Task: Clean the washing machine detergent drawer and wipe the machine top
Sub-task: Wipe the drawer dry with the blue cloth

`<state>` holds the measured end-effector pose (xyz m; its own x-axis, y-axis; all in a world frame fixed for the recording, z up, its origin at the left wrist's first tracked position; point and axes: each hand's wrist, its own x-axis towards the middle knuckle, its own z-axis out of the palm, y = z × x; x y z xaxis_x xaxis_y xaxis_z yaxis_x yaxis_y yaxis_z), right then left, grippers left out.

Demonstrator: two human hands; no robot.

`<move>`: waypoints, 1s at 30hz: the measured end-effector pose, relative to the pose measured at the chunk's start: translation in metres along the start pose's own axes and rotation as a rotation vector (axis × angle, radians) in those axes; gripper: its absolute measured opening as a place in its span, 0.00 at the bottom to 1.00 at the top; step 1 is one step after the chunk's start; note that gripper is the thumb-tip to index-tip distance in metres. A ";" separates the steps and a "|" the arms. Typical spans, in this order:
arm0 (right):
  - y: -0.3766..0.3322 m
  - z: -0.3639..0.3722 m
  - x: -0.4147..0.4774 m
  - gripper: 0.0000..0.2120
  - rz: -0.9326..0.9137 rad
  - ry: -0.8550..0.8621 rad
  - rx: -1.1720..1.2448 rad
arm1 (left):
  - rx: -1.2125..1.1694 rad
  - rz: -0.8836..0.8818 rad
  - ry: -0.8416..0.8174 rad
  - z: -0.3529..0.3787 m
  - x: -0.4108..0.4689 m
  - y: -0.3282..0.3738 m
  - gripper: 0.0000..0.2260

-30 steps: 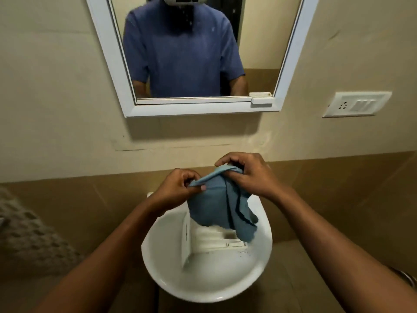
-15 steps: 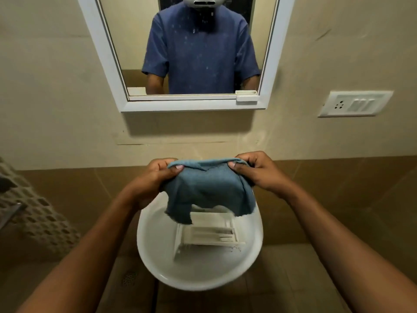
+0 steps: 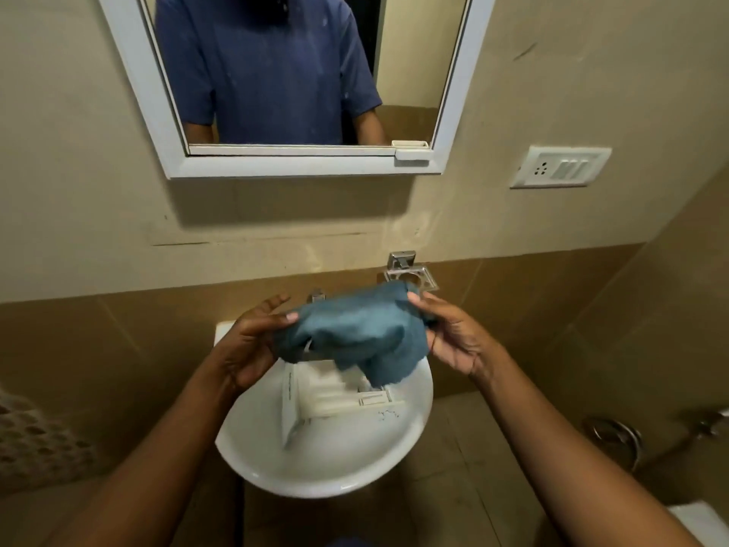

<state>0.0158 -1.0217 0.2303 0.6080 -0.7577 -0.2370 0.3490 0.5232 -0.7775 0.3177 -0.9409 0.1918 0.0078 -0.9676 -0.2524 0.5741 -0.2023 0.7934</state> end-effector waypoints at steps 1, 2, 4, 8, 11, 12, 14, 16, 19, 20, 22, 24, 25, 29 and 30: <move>0.008 -0.004 0.003 0.16 -0.028 -0.059 0.047 | 0.023 -0.008 0.026 -0.001 0.003 0.001 0.32; 0.021 -0.007 0.007 0.20 0.001 -0.061 0.025 | 0.053 -0.023 0.059 -0.002 0.007 0.001 0.34; 0.050 -0.013 0.015 0.24 0.090 0.050 -0.169 | 0.124 -0.035 0.108 -0.006 0.012 0.001 0.32; 0.060 -0.020 0.021 0.21 0.053 0.216 -0.243 | 0.205 -0.085 0.165 -0.027 0.013 0.000 0.29; 0.046 -0.020 0.023 0.21 0.045 0.165 -0.145 | 0.523 -0.213 0.148 -0.032 0.009 -0.016 0.28; 0.042 -0.025 0.027 0.21 0.066 0.180 -0.210 | 0.535 -0.201 0.176 -0.032 0.011 -0.020 0.26; 0.034 -0.030 0.030 0.20 0.130 0.237 -0.454 | 0.394 -0.117 0.251 -0.030 0.014 -0.022 0.22; 0.026 -0.036 0.029 0.25 0.194 0.274 -0.721 | 0.328 -0.039 0.278 -0.027 0.015 -0.018 0.20; 0.018 -0.038 0.027 0.18 0.178 0.348 -0.750 | 0.330 0.026 0.273 -0.022 0.014 -0.013 0.17; 0.019 -0.039 0.027 0.19 0.161 0.341 -0.637 | 0.316 0.035 0.271 -0.019 0.014 -0.012 0.16; 0.023 -0.043 0.028 0.33 0.089 0.260 -0.341 | 0.256 0.059 0.266 -0.016 0.012 -0.011 0.16; 0.031 -0.044 0.031 0.42 0.055 0.203 -0.162 | 0.157 0.094 0.259 -0.015 0.013 -0.010 0.16; 0.035 -0.045 0.033 0.46 0.078 0.199 -0.185 | 0.108 0.114 0.254 -0.015 0.012 -0.009 0.17; 0.041 -0.037 0.030 0.47 0.207 0.212 -0.784 | 0.087 0.147 0.277 -0.019 0.011 -0.005 0.17; 0.037 -0.039 0.030 0.43 0.176 0.241 -0.784 | 0.116 0.146 0.295 -0.021 0.011 -0.005 0.17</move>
<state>0.0192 -1.0405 0.1711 0.4073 -0.7993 -0.4419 -0.3876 0.2869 -0.8760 0.3323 -0.9470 0.1734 0.3289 -0.9057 -0.2674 0.4529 -0.0972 0.8863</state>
